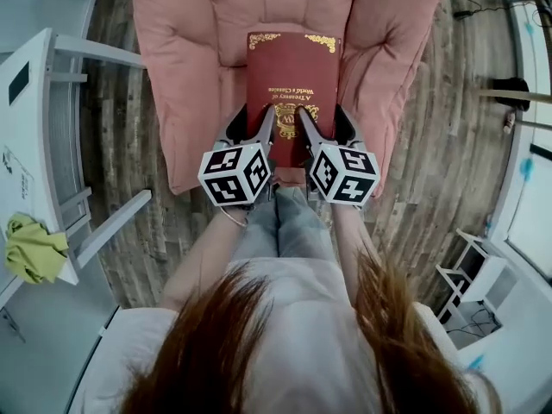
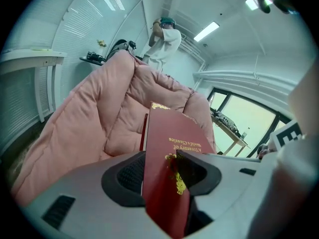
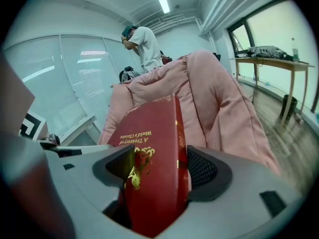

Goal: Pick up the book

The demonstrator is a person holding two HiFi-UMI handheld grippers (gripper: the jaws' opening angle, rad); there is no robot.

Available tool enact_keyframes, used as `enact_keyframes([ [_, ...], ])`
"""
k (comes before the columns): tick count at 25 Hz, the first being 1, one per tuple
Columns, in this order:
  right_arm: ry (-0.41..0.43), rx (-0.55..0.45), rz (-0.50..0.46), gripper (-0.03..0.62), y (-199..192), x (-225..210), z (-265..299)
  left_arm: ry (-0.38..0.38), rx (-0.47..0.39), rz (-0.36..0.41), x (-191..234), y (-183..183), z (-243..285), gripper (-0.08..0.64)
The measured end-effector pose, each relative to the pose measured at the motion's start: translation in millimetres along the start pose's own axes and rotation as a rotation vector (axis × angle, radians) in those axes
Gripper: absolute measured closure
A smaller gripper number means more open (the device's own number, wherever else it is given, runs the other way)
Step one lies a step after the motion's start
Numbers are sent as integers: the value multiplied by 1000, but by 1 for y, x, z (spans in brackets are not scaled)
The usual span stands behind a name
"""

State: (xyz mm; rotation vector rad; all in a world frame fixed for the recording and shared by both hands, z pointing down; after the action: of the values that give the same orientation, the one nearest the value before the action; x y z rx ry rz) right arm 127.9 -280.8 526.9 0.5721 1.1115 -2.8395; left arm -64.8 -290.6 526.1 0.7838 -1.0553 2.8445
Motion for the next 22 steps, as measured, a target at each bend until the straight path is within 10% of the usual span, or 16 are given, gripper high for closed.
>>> enact_keyframes([
  [22,40,-253,-73,262,118,74,-103,-45,-239,142,-65,121,-112,379],
])
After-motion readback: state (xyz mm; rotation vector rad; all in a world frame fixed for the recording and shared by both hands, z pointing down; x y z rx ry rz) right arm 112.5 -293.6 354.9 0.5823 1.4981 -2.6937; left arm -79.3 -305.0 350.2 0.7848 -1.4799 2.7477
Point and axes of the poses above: the fingertips, and each gripper's own axes: z forward along the fingers, x to its left, y out of its top, the point moved 10 cm from there along -z, backward along the fingers, and after that the axes turned 6 degrees about x, right-handed, at the moved point
